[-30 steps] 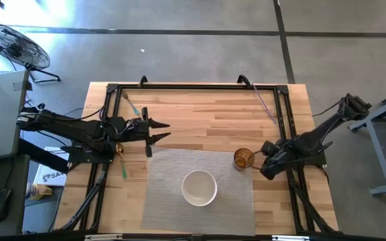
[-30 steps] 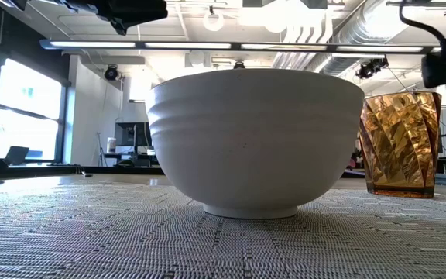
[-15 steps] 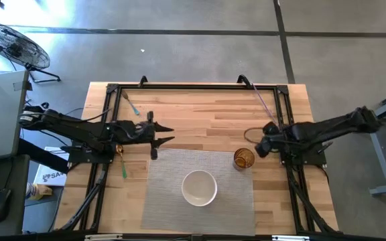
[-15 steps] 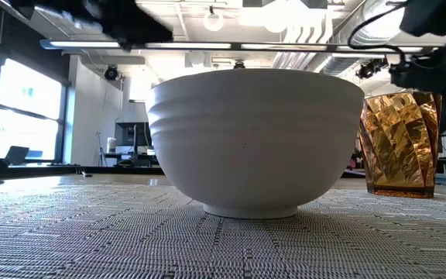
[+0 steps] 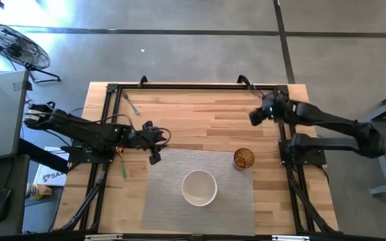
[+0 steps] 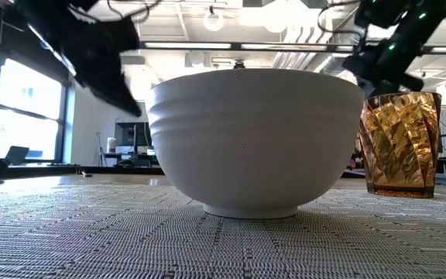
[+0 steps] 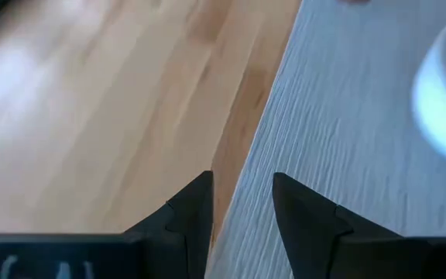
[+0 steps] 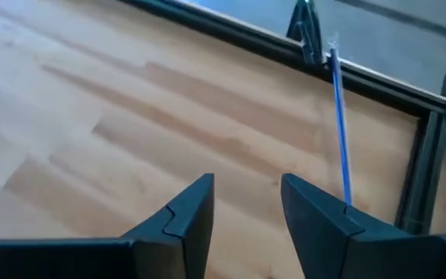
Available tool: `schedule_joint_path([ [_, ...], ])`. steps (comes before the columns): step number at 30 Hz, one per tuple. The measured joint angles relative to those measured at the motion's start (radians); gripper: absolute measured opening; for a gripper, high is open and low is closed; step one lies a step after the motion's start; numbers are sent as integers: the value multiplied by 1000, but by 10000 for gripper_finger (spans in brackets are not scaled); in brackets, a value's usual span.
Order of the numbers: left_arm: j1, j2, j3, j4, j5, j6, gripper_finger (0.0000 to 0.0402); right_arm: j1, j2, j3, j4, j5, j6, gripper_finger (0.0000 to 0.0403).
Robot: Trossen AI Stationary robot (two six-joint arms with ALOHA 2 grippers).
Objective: Pick & Place Utensil
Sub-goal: Adjust the gray mat
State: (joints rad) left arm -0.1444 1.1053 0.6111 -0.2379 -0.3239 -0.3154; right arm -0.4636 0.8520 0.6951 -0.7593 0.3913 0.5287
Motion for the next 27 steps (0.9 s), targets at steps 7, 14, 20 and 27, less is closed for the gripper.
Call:
schedule_joint_path([
  [7,0,105,0,-87,24,-148,131,-329,155,-4,167,-160,-178,145],
  [14,0,220,0,-86,87,-238,131,-459,361,-4,323,-203,-295,145],
  [20,0,324,0,-87,140,-282,131,-534,482,-4,440,-266,-382,145],
  [27,-11,360,4,-94,154,-331,131,-560,541,10,488,-293,-417,147],
])
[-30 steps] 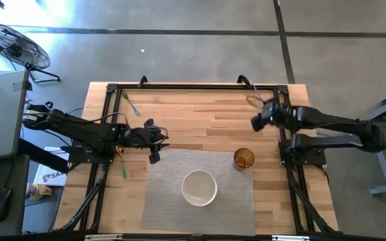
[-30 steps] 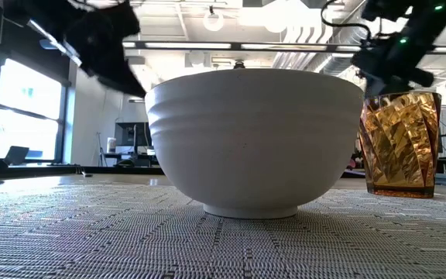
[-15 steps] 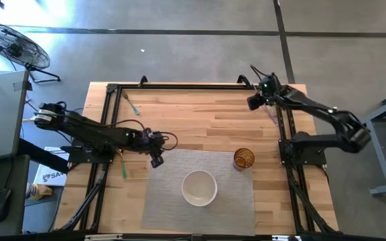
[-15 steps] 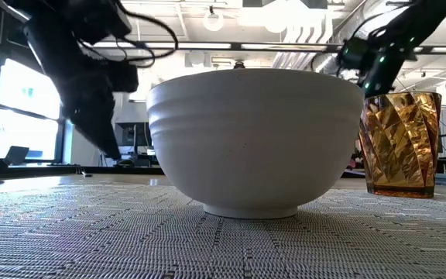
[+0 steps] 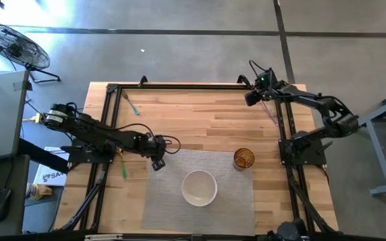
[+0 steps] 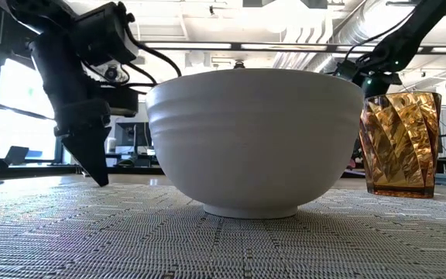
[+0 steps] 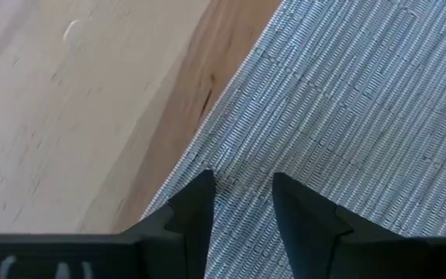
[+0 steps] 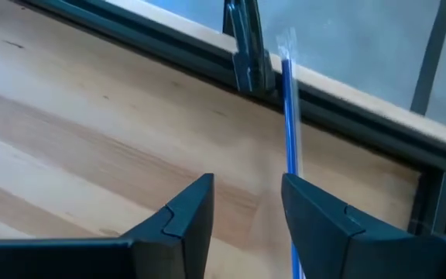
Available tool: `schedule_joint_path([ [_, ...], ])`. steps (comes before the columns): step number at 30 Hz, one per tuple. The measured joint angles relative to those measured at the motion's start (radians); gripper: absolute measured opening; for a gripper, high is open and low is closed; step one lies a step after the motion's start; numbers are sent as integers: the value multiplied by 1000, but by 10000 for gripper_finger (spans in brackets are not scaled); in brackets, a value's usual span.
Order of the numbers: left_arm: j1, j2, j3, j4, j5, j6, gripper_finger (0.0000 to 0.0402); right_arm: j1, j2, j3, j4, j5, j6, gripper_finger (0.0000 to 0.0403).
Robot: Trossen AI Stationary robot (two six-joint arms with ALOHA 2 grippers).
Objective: Pick & Place Utensil
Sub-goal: Adjust the gray mat
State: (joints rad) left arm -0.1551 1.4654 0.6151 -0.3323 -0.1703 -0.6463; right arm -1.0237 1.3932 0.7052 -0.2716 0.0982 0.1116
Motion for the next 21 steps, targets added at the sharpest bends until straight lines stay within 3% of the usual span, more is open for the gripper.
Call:
schedule_joint_path([
  [10,-85,-6,-2,-24,4,-57,131,0,86,86,-7,57,-60,181],
  [21,-88,-17,-3,-57,-1,-35,131,-72,282,190,-91,11,16,184],
])
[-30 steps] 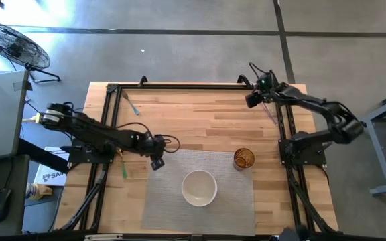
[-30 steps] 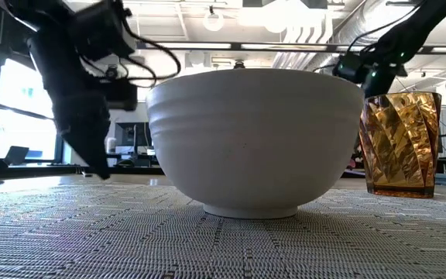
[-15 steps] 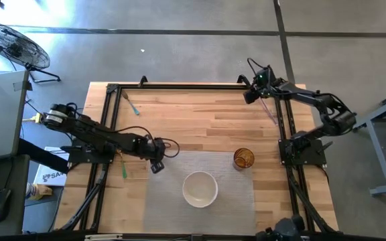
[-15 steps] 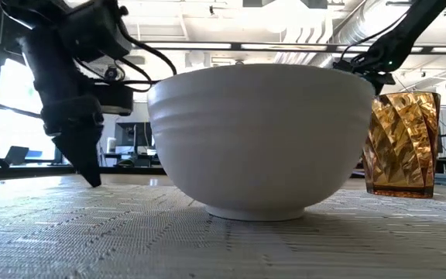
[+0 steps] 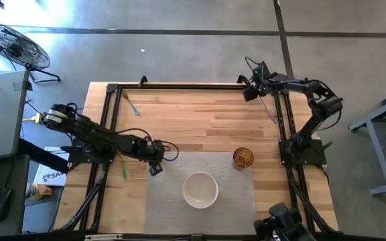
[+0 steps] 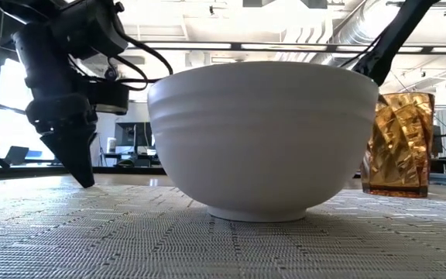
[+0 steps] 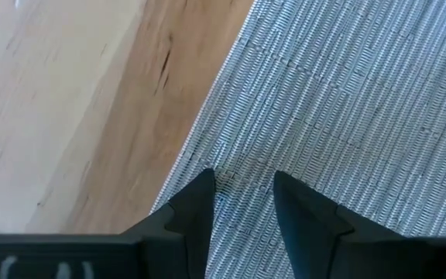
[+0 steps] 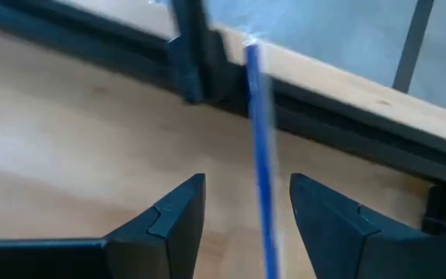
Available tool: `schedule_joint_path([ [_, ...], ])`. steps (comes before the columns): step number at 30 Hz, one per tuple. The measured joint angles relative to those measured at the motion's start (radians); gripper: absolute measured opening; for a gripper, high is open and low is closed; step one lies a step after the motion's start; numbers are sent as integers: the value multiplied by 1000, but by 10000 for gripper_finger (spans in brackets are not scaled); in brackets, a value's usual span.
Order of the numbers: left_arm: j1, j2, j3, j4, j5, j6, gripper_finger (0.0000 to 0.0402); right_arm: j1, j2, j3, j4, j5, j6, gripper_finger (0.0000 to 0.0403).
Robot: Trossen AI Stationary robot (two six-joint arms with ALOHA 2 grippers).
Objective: Pick & Place Utensil
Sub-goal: Adjust the gray mat
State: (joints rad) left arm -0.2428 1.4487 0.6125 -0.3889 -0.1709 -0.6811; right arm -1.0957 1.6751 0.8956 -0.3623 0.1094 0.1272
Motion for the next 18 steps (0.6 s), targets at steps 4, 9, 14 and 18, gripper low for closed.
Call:
schedule_joint_path([
  [4,0,-15,-1,-36,-16,0,131,-26,24,17,-2,-25,-4,175],
  [9,-1,-16,-2,-44,-36,0,131,-24,27,17,-13,-72,-23,160],
  [14,-2,-15,-2,-38,-69,17,131,-24,27,17,-32,-50,-23,138],
  [18,0,-21,-4,-34,-110,22,131,-24,26,17,-33,-48,-23,125],
])
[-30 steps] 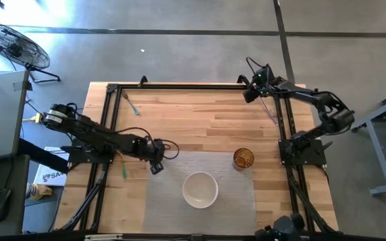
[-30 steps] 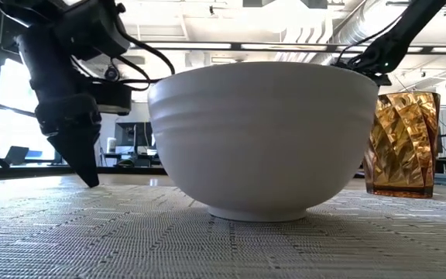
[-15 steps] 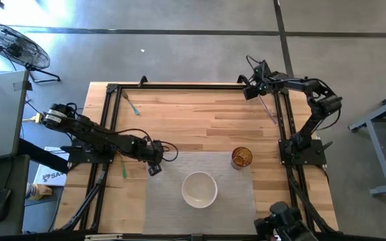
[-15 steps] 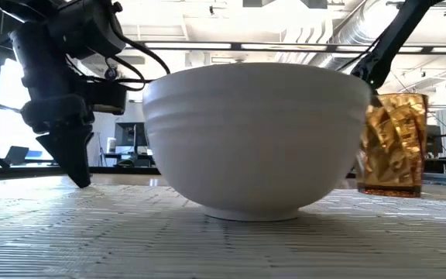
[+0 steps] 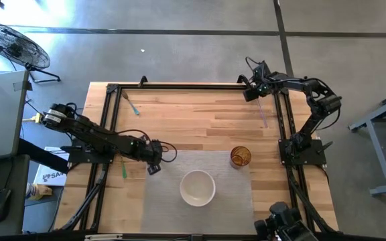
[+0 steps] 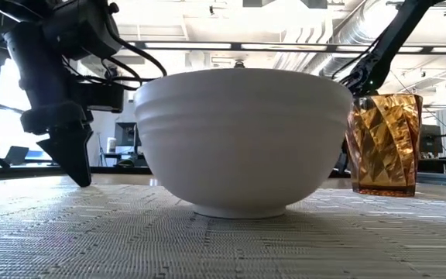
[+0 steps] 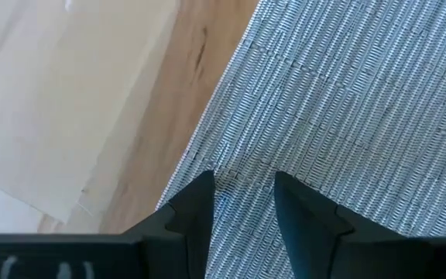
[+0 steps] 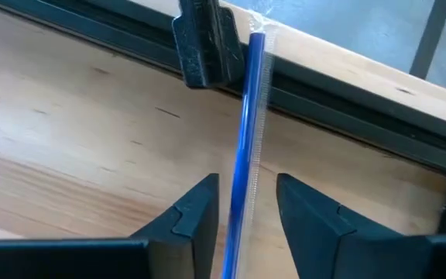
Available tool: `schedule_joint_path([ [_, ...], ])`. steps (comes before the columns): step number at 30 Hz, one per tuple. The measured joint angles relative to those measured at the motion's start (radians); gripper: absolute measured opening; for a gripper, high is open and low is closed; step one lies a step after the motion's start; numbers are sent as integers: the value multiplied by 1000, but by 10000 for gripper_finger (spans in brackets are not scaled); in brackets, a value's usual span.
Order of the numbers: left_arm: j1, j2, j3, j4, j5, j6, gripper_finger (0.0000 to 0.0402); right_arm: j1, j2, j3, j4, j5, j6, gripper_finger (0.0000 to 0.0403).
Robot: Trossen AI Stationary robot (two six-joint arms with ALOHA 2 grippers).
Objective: Pick & Place Utensil
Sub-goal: Adjust the gray mat, then put the purple straw into the brown cup on the gray mat
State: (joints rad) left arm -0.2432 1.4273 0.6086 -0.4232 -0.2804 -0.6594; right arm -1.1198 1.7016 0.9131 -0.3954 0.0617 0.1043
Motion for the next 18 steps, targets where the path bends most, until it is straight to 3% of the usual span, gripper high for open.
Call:
schedule_joint_path([
  [9,1,-79,-3,-7,-77,32,131,1,0,-11,27,33,18,99],
  [18,1,-183,-1,3,-70,50,131,2,0,-11,41,-46,107,71],
])
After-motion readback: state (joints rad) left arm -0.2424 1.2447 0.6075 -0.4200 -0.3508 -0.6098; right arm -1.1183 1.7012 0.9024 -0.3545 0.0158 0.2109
